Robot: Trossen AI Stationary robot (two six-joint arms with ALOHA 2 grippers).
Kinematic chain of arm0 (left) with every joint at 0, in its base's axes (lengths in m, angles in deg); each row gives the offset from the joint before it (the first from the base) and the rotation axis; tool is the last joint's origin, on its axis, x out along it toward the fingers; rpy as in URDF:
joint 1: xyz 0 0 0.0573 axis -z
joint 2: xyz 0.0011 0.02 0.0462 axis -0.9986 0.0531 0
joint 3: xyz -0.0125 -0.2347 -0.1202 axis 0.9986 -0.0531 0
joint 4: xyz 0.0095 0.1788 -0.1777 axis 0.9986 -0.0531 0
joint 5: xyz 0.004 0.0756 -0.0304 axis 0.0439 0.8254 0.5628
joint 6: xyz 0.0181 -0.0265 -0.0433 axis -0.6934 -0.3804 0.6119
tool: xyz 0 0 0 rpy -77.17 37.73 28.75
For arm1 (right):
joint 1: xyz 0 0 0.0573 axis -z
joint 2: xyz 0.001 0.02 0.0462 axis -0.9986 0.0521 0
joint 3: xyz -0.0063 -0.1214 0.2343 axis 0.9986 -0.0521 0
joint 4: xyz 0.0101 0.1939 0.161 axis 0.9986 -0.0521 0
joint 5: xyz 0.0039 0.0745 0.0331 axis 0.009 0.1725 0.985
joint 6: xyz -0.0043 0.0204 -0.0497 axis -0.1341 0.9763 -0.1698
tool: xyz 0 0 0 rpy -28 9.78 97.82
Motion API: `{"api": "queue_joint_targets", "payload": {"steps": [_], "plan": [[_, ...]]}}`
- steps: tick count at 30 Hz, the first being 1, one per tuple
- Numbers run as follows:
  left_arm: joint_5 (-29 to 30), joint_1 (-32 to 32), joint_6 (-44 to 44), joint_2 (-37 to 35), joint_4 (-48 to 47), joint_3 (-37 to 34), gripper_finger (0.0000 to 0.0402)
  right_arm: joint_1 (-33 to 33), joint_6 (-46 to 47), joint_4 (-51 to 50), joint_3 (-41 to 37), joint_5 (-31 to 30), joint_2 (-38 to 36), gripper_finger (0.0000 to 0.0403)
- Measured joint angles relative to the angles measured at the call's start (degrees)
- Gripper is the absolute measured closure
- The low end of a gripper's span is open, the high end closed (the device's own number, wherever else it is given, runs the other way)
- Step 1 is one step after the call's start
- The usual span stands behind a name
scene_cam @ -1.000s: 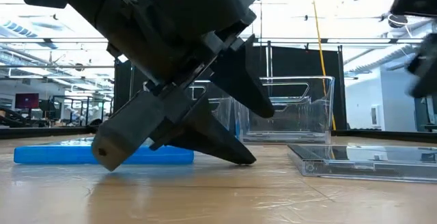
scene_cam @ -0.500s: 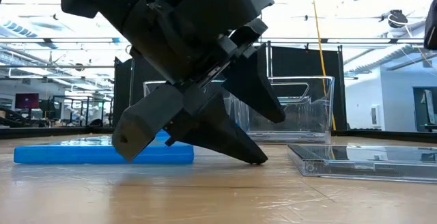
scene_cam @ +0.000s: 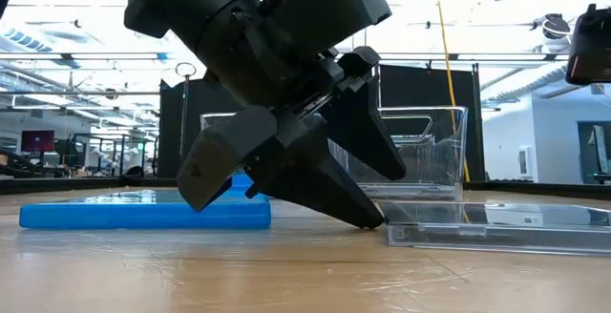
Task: Pick & place jewel cases by type
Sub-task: Put the black CD case into the right transparent bin
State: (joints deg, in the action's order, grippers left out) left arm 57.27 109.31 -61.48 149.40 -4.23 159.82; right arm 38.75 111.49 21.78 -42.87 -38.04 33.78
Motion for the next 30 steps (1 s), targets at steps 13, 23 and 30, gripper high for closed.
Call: {"api": "queue_joint_targets", "payload": {"steps": [13,23,30], "plan": [[2.83,0.50,1.44,0.36,7.32,-0.44,0.0133,0.26,-2.04,3.51,-1.88,-1.31,-0.04,0.0403],[5.80,2.66,-3.07,0.63,11.35,-0.47,0.0133,-0.26,-0.93,11.93,-7.15,-2.62,-0.17,0.0403],[10.18,3.55,-4.45,0.61,11.75,-0.47,0.0133,-0.29,-1.76,13.21,-7.66,-3.06,-0.13,0.0403]]}}
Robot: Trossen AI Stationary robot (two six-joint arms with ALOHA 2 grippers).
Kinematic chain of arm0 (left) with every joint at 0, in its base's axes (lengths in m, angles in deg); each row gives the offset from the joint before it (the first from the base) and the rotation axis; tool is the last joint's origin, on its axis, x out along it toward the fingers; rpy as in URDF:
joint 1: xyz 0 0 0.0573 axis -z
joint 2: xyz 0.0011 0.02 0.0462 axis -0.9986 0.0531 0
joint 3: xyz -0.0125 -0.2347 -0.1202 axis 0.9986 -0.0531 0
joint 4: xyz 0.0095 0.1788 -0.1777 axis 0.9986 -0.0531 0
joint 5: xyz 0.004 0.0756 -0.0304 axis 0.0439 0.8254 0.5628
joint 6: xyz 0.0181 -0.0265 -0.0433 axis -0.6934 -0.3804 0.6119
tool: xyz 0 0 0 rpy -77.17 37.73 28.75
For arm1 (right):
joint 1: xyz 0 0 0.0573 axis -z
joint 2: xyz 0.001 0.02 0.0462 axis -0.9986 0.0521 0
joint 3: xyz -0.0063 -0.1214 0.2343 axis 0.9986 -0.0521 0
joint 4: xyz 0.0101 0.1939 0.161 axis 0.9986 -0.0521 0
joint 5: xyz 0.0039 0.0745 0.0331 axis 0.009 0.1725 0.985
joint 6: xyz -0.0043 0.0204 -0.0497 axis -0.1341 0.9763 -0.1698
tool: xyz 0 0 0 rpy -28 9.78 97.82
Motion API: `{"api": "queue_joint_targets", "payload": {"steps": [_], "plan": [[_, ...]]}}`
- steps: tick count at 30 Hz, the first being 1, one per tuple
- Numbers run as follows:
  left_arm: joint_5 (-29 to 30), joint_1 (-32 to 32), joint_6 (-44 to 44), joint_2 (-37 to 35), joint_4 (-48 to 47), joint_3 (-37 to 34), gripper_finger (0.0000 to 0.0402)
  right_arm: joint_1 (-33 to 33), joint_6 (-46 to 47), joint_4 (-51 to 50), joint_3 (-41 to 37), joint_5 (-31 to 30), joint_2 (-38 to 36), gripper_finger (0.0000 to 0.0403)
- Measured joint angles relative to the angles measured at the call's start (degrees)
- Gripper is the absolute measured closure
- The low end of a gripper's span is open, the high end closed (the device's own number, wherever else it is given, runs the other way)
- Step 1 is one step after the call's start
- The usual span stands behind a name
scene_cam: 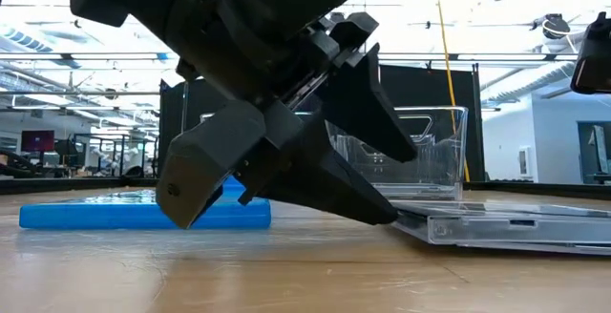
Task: Pick & place jewel cases by type
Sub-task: Put the black CD case into the right transparent bin
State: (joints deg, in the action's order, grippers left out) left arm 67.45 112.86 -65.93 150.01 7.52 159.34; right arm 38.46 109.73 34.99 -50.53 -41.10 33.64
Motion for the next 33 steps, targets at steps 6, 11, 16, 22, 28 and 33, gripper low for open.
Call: {"api": "queue_joint_targets", "payload": {"steps": [6,11,16,22,28,33], "plan": [[1.18,0.03,-0.67,-0.09,-0.10,0.00,0.0133,0.00,-0.20,-0.02,0.00,0.00,0.00,0.0403],[4.39,0.86,-3.14,-0.11,0.89,0.00,0.0133,0.00,-0.22,-0.07,-0.02,-0.02,0.00,0.0403],[4.40,1.36,-4.49,-0.31,2.63,0.22,0.0133,0.00,-1.08,0.05,-0.04,-0.59,0.04,0.0403],[4.46,1.36,-4.43,-0.33,2.59,0.22,0.0133,0.00,-5.72,2.06,-0.22,-2.35,0.19,0.0403],[4.46,1.36,-4.79,-0.33,2.11,0.22,0.0133,0.00,-10.81,4.63,-0.35,-4.61,0.37,0.0403],[4.46,1.36,-5.23,-0.33,1.77,0.22,0.0133,0.00,-13.02,5.56,-0.35,-5.77,0.44,0.0403]]}}
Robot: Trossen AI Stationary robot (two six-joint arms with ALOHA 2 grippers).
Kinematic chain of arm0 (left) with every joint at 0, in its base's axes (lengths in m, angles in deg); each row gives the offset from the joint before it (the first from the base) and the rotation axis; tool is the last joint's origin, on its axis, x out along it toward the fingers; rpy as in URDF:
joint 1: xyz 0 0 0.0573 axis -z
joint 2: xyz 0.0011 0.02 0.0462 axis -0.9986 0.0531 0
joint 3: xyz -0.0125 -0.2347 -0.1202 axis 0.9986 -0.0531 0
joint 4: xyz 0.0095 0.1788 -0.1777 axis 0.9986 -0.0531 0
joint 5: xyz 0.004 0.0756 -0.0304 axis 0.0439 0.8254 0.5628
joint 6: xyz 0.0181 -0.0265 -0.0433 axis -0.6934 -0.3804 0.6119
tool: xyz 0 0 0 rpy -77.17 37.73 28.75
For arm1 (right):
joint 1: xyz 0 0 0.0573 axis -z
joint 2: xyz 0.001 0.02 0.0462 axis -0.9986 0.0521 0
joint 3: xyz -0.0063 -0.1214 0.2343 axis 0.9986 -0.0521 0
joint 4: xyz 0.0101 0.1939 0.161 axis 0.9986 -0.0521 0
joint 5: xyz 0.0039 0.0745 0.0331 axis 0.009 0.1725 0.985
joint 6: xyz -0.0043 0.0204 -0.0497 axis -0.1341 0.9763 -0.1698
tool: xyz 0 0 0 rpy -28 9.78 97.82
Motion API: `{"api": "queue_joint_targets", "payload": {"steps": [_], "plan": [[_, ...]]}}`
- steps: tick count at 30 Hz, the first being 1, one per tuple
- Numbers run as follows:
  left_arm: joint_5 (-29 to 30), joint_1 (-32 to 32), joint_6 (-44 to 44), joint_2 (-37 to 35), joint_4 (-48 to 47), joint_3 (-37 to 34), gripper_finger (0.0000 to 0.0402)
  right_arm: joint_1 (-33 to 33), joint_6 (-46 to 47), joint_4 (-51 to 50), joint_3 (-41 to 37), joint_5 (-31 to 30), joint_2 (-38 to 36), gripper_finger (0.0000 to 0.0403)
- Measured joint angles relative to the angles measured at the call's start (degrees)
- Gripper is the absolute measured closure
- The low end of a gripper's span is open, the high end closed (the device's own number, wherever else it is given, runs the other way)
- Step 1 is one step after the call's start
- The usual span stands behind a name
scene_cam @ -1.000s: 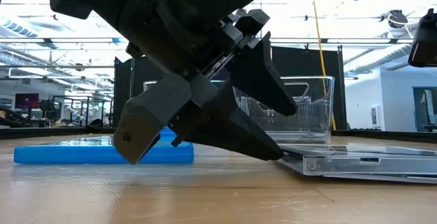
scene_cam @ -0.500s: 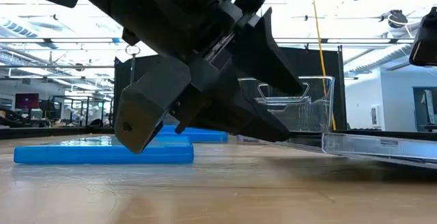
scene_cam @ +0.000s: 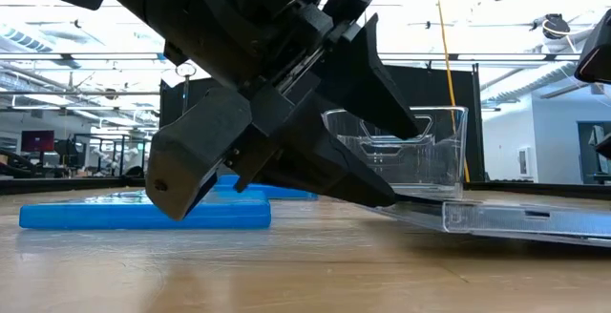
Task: Pick & place jewel cases by type
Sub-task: Put the black CD case into the right transparent bin
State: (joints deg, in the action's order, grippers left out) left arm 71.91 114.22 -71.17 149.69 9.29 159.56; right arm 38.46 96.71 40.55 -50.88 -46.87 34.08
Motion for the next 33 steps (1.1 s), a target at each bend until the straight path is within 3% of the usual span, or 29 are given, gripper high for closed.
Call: {"api": "queue_joint_targets", "payload": {"steps": [25,33], "plan": [[5.11,-0.02,-2.02,0.00,-0.88,0.00,0.0133,0.08,-1.80,-0.53,0.15,-0.97,-1.25,0.0403],[4.19,-0.02,-2.16,0.00,-0.89,0.00,0.0133,1.04,-4.57,-2.04,0.15,-4.26,-4.08,0.0403]]}}
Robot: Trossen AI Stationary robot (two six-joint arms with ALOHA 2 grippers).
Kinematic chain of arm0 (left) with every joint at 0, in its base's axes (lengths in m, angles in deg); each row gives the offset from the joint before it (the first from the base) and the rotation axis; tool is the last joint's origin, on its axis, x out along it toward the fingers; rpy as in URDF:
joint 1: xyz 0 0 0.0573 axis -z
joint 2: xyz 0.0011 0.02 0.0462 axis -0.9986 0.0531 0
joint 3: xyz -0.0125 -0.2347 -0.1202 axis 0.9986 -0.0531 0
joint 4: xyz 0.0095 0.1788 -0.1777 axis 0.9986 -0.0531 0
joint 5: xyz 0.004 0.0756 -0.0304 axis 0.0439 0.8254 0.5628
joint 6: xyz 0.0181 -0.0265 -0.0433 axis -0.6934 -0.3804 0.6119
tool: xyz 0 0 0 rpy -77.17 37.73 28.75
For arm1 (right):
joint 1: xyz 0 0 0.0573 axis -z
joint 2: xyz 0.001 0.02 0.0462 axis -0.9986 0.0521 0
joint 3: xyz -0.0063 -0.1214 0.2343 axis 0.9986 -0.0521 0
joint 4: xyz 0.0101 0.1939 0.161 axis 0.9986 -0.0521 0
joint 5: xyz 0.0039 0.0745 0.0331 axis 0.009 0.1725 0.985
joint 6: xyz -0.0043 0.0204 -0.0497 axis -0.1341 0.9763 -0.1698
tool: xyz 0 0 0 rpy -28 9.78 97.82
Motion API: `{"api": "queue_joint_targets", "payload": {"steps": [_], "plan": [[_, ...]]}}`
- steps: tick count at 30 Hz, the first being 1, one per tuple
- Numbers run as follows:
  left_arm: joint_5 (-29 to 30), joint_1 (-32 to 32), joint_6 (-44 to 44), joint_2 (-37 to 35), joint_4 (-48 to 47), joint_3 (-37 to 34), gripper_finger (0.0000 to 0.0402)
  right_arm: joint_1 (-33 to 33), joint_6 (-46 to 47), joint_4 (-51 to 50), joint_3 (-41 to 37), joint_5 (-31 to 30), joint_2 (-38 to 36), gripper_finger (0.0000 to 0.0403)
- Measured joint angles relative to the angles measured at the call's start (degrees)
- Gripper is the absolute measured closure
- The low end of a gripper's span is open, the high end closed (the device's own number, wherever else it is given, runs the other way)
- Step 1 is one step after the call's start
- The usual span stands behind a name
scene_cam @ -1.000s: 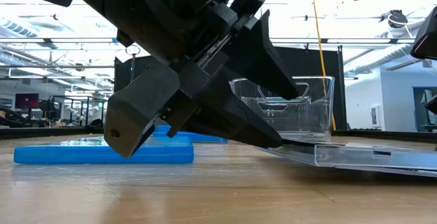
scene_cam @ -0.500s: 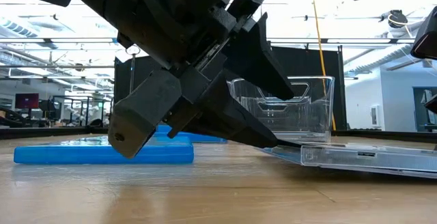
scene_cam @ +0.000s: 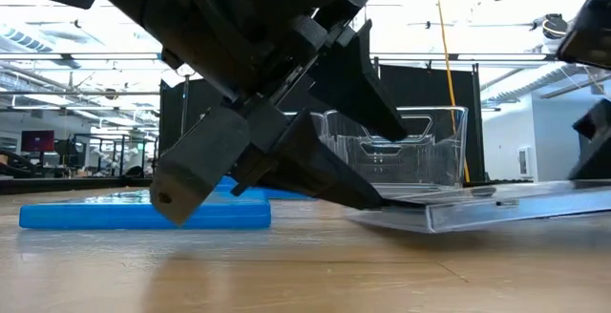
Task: Pick & place jewel cases by type
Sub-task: Put the black CD case into the right transparent bin
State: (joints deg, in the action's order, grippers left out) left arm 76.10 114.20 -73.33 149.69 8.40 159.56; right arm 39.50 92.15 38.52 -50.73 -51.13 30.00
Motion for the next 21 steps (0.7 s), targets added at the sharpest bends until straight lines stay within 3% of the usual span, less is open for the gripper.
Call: {"api": "queue_joint_targets", "payload": {"steps": [12,17,21], "plan": [[2.23,0.04,-1.47,-1.72,-3.40,0.00,0.0133,-0.04,-3.43,0.85,0.05,0.44,-2.90,0.0403],[6.45,-0.49,-1.72,-2.96,-5.84,0.00,0.0133,-0.67,-4.17,3.55,0.46,1.80,-3.06,0.0403],[10.56,-1.41,-1.76,-3.27,-0.70,0.04,0.0133,-1.10,-7.42,8.66,0.74,1.66,-3.11,0.0403]]}}
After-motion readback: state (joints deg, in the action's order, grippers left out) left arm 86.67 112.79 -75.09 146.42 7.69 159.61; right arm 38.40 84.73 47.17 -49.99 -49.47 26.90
